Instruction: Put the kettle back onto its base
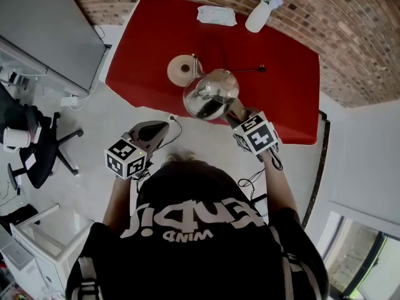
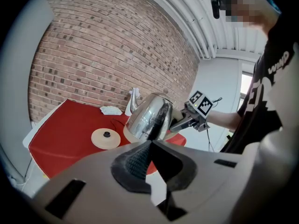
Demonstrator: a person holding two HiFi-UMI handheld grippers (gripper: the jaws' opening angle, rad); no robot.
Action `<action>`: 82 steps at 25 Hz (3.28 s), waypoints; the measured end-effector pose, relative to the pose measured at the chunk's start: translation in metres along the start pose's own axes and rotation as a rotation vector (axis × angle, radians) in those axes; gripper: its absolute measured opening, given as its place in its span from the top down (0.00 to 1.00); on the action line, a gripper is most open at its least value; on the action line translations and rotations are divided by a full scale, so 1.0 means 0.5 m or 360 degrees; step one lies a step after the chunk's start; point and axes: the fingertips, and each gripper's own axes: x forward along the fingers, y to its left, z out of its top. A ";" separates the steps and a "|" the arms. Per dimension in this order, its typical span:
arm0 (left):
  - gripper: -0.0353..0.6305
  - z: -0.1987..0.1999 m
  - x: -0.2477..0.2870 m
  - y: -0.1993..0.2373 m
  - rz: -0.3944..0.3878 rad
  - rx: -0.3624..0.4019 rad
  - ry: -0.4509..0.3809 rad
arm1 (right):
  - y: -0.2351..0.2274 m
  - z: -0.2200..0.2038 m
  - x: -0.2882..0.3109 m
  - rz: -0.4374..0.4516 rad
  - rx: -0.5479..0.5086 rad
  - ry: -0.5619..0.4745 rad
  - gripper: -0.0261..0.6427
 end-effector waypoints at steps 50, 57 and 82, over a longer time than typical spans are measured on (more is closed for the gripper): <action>0.93 -0.008 -0.054 0.088 0.0219 -0.0112 -0.0018 | -0.193 0.245 0.298 -0.0023 -0.0045 0.0158 0.85; 0.93 -0.007 -0.075 0.107 0.0278 -0.0154 -0.0050 | -0.181 0.220 0.330 -0.0015 -0.0040 0.0190 0.85; 0.93 -0.019 -0.066 0.094 0.0290 -0.0186 -0.0042 | -0.143 0.198 0.352 -0.0067 -0.0089 0.0167 0.85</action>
